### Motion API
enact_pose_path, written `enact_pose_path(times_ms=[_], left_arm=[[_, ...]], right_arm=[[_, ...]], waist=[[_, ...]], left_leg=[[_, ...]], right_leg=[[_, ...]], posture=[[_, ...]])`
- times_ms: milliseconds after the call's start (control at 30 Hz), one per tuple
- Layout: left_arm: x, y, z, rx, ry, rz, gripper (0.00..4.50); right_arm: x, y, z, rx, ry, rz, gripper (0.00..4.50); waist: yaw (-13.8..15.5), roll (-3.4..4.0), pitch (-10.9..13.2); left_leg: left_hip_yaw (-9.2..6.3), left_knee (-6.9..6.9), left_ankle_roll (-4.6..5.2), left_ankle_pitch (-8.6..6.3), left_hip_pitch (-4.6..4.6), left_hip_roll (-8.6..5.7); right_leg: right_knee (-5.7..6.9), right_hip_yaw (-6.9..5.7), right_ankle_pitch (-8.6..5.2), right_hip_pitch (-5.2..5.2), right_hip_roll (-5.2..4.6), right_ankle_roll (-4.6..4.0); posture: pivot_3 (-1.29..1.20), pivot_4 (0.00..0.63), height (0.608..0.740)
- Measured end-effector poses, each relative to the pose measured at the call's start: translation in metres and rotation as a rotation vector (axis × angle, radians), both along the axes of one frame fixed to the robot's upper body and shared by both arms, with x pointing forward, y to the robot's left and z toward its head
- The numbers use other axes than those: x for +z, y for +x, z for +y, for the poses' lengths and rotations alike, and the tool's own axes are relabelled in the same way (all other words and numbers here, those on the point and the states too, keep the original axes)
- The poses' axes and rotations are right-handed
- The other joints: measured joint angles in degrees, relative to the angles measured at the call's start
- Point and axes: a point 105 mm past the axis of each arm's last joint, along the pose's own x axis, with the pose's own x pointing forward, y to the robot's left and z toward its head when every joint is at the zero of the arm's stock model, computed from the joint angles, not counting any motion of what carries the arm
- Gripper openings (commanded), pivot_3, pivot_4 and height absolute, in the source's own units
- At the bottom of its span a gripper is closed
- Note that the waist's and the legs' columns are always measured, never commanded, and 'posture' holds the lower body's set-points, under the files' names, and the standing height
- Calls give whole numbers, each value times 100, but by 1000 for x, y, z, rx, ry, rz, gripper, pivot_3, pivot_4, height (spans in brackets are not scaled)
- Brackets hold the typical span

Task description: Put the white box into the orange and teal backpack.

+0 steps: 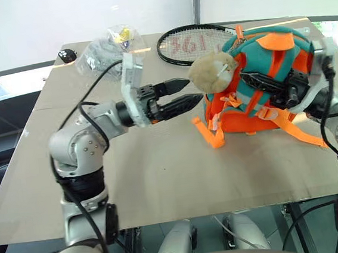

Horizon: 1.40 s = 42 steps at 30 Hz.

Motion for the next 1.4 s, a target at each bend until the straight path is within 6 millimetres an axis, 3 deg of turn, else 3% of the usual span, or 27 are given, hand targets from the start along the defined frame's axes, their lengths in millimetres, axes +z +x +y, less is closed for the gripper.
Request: enact_pose_path(times_ms=[233,400,633,733,900,1000,1167,1267,1400], left_arm=[[-16,20,-8,95,-18,88,4467],[-27,32,-39,81,2,105,4467],[-11,35,-82,-32,-27,27,4467],[-10,32,-86,-64,-34,22,4467],[-21,23,-65,-74,-45,69,4467],[-27,10,-31,-62,-69,124,4467],[-17,-8,12,-31,-45,74,4467],[-15,-11,17,-19,-19,44,4467],[0,-10,4,-43,-36,-12,4467]], right_arm=[[-13,0,-9,-32,-44,46,0],[-17,-8,-6,-21,-73,44,0],[-25,-15,-5,-6,-84,65,0],[-27,-15,-6,-18,-90,69,0],[-27,-14,-7,-60,-108,48,0],[-28,-10,-10,-95,-118,38,0],[-29,-9,-14,-100,-117,41,0],[-30,-9,-15,-94,-122,46,0],[-30,-11,-15,-75,-132,41,0]], waist=[[-12,1,0],[59,0,0],[36,0,0],[3,0,0],[-21,1,-1],[-32,1,-1],[23,1,-1],[45,2,-1],[75,1,-1]], left_leg=[[9,-1,0,0,1,1],[9,3,0,0,-3,-2],[17,0,0,0,0,-1],[17,0,0,0,0,-1],[18,-3,0,0,3,1],[21,-5,0,0,2,2],[19,-2,0,0,1,1],[19,-3,0,0,1,-1],[18,-2,0,0,0,-1]], right_leg=[[3,7,0,-4,0,0],[1,3,0,-2,-4,0],[3,11,0,-3,-3,0],[4,13,0,-4,-3,1],[11,18,0,-9,0,1],[16,22,0,-15,2,0],[10,16,0,-10,-1,0],[7,14,0,-9,-3,0],[7,12,0,-8,-3,0]], posture=[[0,150,739],[0,150,739],[0,150,739],[0,150,739],[0,150,739],[0,150,739],[0,150,739],[0,150,739],[0,150,739]])
